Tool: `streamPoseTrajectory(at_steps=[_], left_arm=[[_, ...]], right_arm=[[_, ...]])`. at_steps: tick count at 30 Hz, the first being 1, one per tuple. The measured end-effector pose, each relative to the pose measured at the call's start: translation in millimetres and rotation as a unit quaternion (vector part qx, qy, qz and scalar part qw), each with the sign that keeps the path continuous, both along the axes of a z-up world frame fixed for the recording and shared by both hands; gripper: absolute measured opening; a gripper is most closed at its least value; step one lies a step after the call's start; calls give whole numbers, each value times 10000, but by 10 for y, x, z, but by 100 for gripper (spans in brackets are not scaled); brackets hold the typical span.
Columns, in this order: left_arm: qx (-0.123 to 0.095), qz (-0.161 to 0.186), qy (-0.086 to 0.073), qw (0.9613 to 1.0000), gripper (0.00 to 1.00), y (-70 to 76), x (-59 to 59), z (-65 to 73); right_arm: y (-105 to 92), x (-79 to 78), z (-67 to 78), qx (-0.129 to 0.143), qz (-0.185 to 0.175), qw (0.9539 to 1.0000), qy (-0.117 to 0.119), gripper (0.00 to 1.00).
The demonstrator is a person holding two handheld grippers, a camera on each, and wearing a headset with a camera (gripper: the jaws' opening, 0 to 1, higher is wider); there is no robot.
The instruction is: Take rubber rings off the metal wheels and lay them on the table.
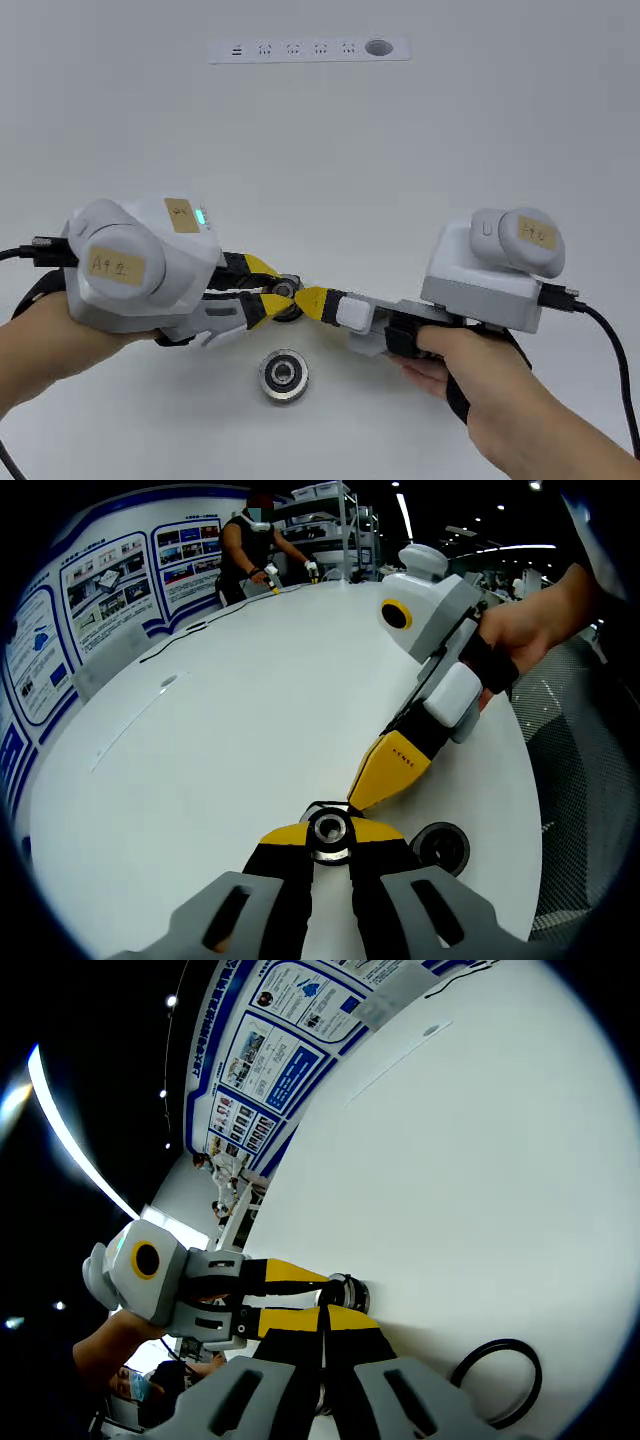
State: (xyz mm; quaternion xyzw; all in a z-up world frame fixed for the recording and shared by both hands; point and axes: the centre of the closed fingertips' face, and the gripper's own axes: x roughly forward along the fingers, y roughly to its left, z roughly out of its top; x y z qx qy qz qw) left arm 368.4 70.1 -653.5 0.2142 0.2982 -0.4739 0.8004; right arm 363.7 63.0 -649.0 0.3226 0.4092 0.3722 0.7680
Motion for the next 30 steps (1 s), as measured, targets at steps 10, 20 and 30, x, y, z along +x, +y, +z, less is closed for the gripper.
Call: streamPoseTrajectory(at_steps=[10, 20, 30], left_arm=[[-2, -8, -5, 10000, 13, 7, -1, -2], [-4, -11, -16, 10000, 13, 9, 3, 0], [-2, 42, -67, 10000, 13, 8, 8, 8]], right_arm=[[27, -18, 38, 87, 92, 9999, -34, 1], [40, -58, 91, 199, 127, 9997, -20, 1], [-35, -28, 0, 454, -354, 9969, 544, 1]])
